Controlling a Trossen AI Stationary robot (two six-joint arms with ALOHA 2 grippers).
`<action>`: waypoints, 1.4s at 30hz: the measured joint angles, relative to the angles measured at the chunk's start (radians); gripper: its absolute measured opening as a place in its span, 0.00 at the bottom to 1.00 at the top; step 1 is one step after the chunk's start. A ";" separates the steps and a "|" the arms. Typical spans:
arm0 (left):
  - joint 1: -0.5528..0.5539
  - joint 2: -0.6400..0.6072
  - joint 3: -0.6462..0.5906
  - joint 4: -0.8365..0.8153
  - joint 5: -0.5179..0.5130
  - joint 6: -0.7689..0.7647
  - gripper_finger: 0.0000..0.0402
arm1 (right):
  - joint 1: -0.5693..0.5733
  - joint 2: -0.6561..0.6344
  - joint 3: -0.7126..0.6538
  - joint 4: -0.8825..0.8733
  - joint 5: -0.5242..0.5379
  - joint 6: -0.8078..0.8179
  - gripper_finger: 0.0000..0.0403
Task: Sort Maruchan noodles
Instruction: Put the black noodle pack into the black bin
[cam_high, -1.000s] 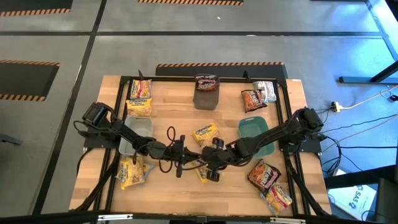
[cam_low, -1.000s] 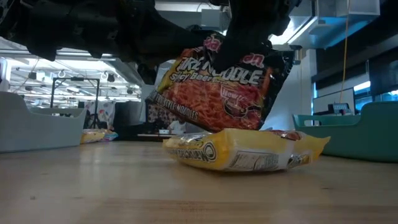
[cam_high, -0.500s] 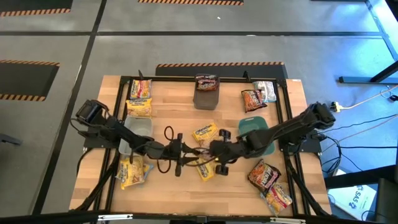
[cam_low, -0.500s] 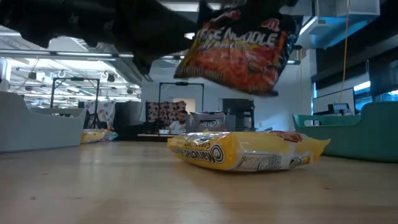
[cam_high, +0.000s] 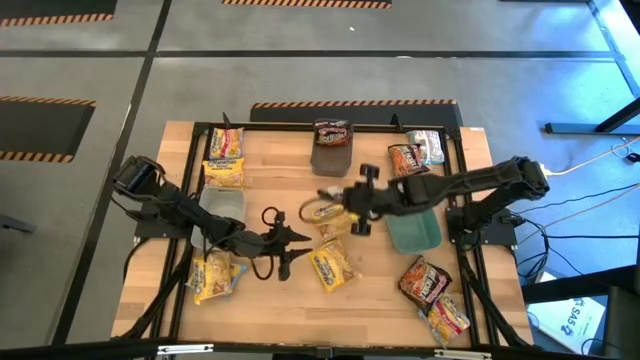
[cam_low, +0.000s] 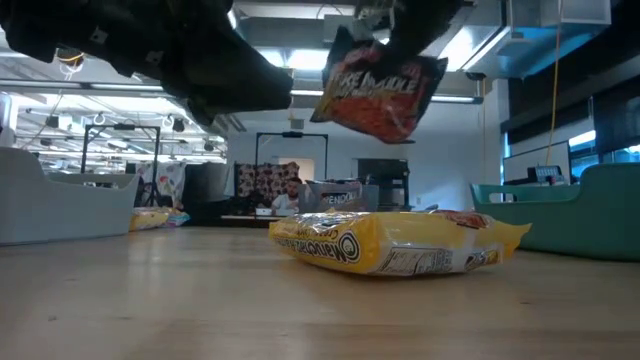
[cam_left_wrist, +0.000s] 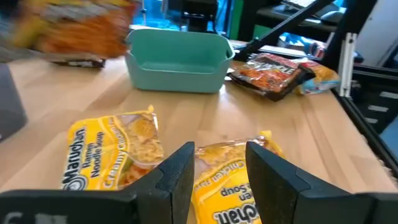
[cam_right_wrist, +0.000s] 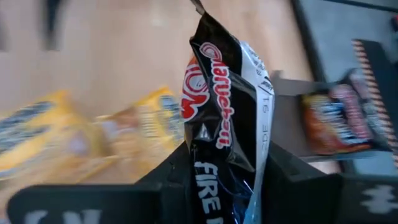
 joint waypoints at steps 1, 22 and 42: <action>0.000 0.000 0.000 0.001 -0.004 -0.001 0.34 | -0.025 0.004 0.000 0.016 0.002 -0.021 0.24; 0.019 0.000 0.000 -0.036 -0.001 0.140 0.48 | -0.480 0.055 0.000 0.338 -0.289 -0.390 0.25; 0.194 0.000 0.000 -0.037 0.002 0.155 0.48 | -0.642 0.404 0.555 -0.279 -0.438 -0.472 0.25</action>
